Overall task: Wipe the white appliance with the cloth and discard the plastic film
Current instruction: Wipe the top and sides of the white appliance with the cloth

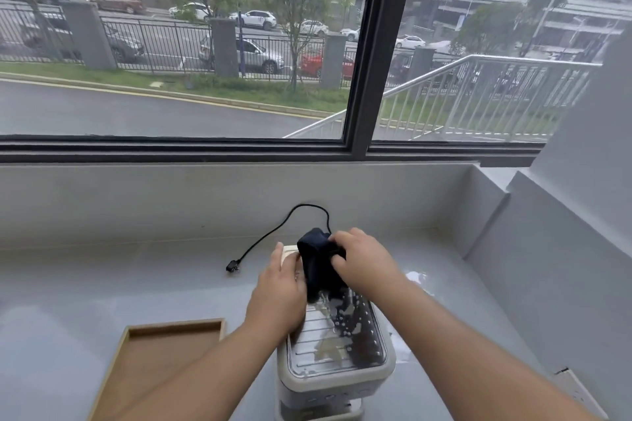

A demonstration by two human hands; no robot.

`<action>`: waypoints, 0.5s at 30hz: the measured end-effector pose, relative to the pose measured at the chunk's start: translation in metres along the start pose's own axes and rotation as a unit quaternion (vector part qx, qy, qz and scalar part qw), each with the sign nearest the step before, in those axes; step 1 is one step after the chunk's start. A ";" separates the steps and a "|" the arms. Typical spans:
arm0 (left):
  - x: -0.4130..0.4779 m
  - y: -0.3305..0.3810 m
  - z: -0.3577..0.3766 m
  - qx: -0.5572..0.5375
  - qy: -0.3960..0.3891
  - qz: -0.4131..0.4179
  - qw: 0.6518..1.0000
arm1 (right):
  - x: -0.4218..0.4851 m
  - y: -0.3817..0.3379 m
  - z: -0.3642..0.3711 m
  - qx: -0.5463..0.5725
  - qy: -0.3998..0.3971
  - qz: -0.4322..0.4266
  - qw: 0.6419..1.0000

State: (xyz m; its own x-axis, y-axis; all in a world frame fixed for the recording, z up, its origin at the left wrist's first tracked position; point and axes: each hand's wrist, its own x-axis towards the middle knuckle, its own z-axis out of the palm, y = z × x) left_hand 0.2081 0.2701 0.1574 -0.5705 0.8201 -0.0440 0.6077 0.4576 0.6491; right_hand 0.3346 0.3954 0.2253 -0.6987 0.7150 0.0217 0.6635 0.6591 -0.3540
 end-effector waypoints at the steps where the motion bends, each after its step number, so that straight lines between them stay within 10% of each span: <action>1: -0.001 0.001 0.003 0.000 0.014 -0.005 1.000 | 0.003 0.000 0.004 -0.015 0.011 -0.006 1.000; 15: 0.003 -0.006 0.008 -0.034 0.050 -0.006 0.998 | -0.005 -0.012 0.046 -0.017 0.034 -0.075 0.996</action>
State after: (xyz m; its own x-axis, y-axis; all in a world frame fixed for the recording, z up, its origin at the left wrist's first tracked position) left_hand 0.2066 0.2727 0.1476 -0.6321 0.7746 0.0218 0.5630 0.4397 0.6997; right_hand 0.3180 0.3731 0.1859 -0.7722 0.6206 0.1364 0.5615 0.7669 -0.3107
